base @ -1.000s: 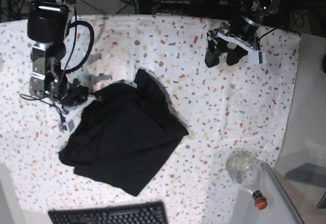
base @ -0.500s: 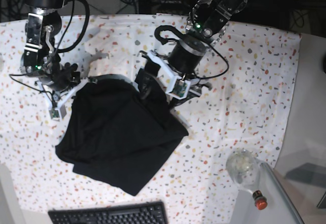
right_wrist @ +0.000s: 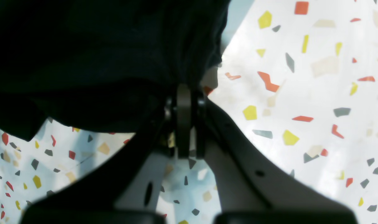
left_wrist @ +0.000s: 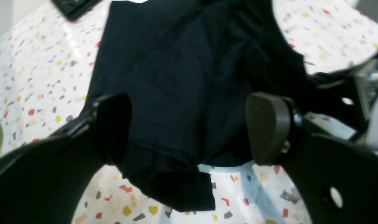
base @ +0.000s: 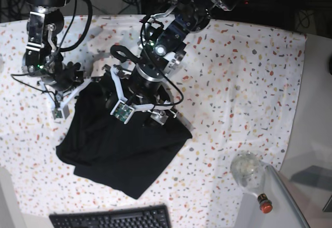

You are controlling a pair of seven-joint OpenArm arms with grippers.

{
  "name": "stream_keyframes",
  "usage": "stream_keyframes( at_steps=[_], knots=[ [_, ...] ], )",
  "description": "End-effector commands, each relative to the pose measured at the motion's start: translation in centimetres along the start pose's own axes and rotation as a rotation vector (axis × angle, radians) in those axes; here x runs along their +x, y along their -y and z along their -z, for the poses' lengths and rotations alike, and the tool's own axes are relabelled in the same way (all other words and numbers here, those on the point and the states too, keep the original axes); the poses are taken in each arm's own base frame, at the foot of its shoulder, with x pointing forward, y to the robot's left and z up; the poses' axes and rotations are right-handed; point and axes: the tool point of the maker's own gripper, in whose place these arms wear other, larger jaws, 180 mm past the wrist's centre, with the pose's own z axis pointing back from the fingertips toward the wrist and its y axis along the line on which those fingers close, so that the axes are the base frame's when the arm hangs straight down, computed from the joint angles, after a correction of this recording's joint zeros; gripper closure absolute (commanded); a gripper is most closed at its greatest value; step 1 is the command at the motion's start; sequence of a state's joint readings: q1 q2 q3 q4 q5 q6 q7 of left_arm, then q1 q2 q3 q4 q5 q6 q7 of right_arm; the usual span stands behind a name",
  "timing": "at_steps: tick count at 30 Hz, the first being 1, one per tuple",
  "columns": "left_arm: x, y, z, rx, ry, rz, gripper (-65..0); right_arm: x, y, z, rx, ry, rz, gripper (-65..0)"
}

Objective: Layout the t-shirt on the table in an organized manner, then fold the t-shirt properly
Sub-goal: 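Grasp the bunched shirt with the left gripper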

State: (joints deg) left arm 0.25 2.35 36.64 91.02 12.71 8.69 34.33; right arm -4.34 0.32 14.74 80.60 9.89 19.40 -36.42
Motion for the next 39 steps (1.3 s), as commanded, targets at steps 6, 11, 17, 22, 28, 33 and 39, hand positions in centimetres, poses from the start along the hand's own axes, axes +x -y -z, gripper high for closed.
stream_keyframes(
  at_steps=[6, 11, 17, 22, 28, 33, 39],
  knots=[
    [0.6, -0.6, 0.4, 0.045, -0.020, 0.037, -55.0, 1.6, 0.1, -0.2, 0.003, 0.044, -0.011, 0.0],
    [-0.2, -1.6, 0.6, 0.061, -0.064, 0.053, -55.0, 1.6, 0.1, -0.2, 0.003, 0.046, -0.012, 0.0],
    [-2.3, -2.3, 1.6, 0.069, -0.165, 0.077, -54.8, 1.7, 0.1, -0.2, 0.003, 0.047, -0.012, 0.0],
    [-3.2, -2.1, 1.9, 0.065, -0.192, 0.082, -54.6, 1.7, 0.1, -0.2, 0.003, 0.047, -0.012, 0.0],
    [-2.7, -2.3, 2.1, 0.069, -0.182, 0.082, -36.4, 1.6, 0.1, -0.2, 0.003, 0.046, -0.012, 0.0],
    [-2.7, -3.1, 2.8, 0.082, -0.194, 0.102, -5.8, 1.6, 0.1, -0.2, 0.003, 0.044, -0.011, 0.0],
    [-0.3, -4.8, 3.5, 0.114, -0.151, 0.117, 0.0, 0.6, 0.1, -0.3, 0.002, 0.027, -0.009, 0.0]
  ],
)
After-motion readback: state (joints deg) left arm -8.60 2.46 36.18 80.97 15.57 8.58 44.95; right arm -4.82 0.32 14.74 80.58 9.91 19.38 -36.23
